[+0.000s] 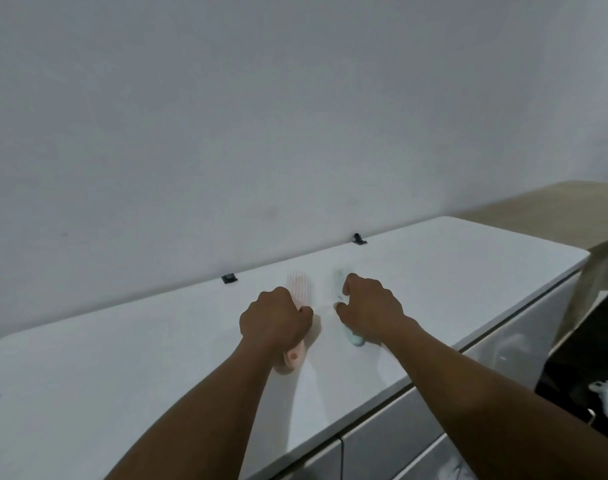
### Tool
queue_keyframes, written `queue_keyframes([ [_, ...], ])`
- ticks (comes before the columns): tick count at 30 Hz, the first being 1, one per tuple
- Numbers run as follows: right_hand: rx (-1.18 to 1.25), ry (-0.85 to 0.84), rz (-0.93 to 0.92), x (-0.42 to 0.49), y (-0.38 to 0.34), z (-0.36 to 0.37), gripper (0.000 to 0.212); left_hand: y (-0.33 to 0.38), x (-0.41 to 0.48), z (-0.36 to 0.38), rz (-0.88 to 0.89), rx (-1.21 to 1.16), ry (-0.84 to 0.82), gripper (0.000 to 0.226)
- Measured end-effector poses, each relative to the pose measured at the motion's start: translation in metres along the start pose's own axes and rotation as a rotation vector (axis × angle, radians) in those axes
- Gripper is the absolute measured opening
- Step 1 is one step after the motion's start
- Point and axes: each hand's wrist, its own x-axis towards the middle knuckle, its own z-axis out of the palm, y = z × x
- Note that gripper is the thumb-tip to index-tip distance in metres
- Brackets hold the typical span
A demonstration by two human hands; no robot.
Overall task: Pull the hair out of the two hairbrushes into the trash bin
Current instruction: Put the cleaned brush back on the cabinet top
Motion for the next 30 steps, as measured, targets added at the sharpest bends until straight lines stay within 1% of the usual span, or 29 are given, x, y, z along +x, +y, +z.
queue_keyframes([
  [3, 0.001, 0.017, -0.018, 0.001, 0.003, 0.003, 0.032, 0.000, -0.001, 0.000, -0.016, -0.012, -0.006, 0.031],
  [8, 0.005, 0.016, -0.013, 0.004, 0.003, 0.003, 0.043, 0.004, -0.001, -0.008, -0.031, 0.004, 0.015, 0.043],
  [12, 0.014, 0.009, 0.003, 0.002, 0.001, -0.001, 0.031, 0.004, -0.007, -0.014, 0.010, -0.027, -0.050, 0.046],
  [15, 0.031, 0.030, 0.005, -0.003, 0.002, -0.002, 0.030, 0.005, -0.015, -0.013, 0.043, -0.058, -0.100, 0.044],
  [17, 0.053, 0.048, 0.004, -0.006, 0.003, -0.003, 0.030, 0.004, -0.018, -0.012, 0.042, -0.091, -0.086, 0.039],
  [21, 0.109, 0.081, -0.006, -0.011, 0.003, -0.009, 0.029, 0.001, -0.019, -0.015, 0.032, -0.119, -0.037, 0.037],
  [30, 0.148, 0.116, -0.099, -0.012, -0.033, -0.028, 0.028, -0.019, -0.023, -0.053, -0.027, -0.051, 0.063, 0.036],
])
